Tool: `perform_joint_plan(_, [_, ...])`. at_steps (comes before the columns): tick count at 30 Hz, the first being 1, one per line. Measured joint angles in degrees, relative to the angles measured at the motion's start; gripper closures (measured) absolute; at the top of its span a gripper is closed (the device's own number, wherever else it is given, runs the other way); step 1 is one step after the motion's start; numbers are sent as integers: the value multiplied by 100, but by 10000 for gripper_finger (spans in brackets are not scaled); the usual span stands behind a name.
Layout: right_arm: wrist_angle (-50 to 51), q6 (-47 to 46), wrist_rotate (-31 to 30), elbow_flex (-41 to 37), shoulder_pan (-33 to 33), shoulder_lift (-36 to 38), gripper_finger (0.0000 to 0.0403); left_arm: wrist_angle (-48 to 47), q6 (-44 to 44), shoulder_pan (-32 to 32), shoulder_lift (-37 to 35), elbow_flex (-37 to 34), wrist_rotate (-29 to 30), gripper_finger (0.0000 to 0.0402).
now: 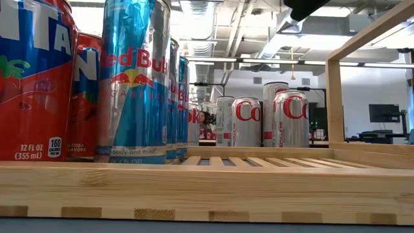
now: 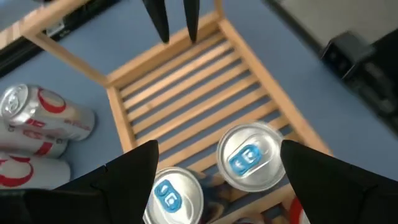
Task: Place canned beverage on shelf
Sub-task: Put the middle red-silver soda can on the shelf
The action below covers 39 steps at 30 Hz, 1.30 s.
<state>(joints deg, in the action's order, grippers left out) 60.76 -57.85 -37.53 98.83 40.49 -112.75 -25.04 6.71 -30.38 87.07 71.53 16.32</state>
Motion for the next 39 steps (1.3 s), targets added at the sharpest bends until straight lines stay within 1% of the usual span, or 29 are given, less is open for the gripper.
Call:
perform_joint_plan(4, [4, 243, -44, -1, -49, 0, 301, -58, -141, -182, -204, 2, -88, 76])
perform_joint_plan(6, [6, 412, -302, 0, -113, 0, 301, -136, -146, -305, -329, 2, -35, 76])
perform_joint_plan(9, [4, 716, -729, -2, -345, 0, 301, -244, -241, -510, -580, 2, 157, 79])
perform_joint_plan(13, [67, 1524, -737, 39, -828, 9, 301, -418, -424, -801, -1081, 2, 577, 81])
perform_joint_plan(16, [216, 2141, -580, 276, -1233, 31, 301, -545, -615, -1023, -1490, 2, 943, 81])
perform_joint_plan(19, [770, 2682, -351, 691, -1623, 31, 300, -667, -758, -1188, -1858, 2, 1126, 81])
perform_joint_plan(22, [1325, 3195, 248, 1082, -2074, 43, 292, -851, -894, -1323, -2167, 2, 1143, 81])
perform_joint_plan(24, [1700, 3487, 577, 1257, -2389, 44, 278, -989, -974, -1379, -2309, 2, 1141, 81])
perform_joint_plan(26, [1983, 3876, 709, 1357, -2691, 44, 254, -1216, -1000, -1452, -2415, 2, 1139, 81])
perform_joint_plan(28, [2001, 4231, 747, 1379, -2997, 44, 223, -1460, -1016, -1524, -2509, 2, 1170, 81])
perform_joint_plan(31, [1975, 4734, 936, 1379, -3462, 39, 172, -1760, -1159, -1665, -2614, 2, 1382, 81])
perform_joint_plan(34, [1757, 5173, 1278, 1327, -3938, 44, 132, -1983, -1296, -1826, -2702, 2, 1677, 81])
perform_joint_plan(35, [1638, 5298, 1478, 1302, -4087, 44, 123, -2054, -1342, -1881, -2737, 0, 1770, 81])
perform_joint_plan(37, [1383, 5590, 1818, 1215, -4360, 42, 110, -2182, -1480, -1984, -2810, 0, 1929, 81])
perform_joint_plan(39, [1102, 5873, 2038, 1007, -4572, 126, 106, -2289, -1631, -2092, -2885, 0, 2058, 81])
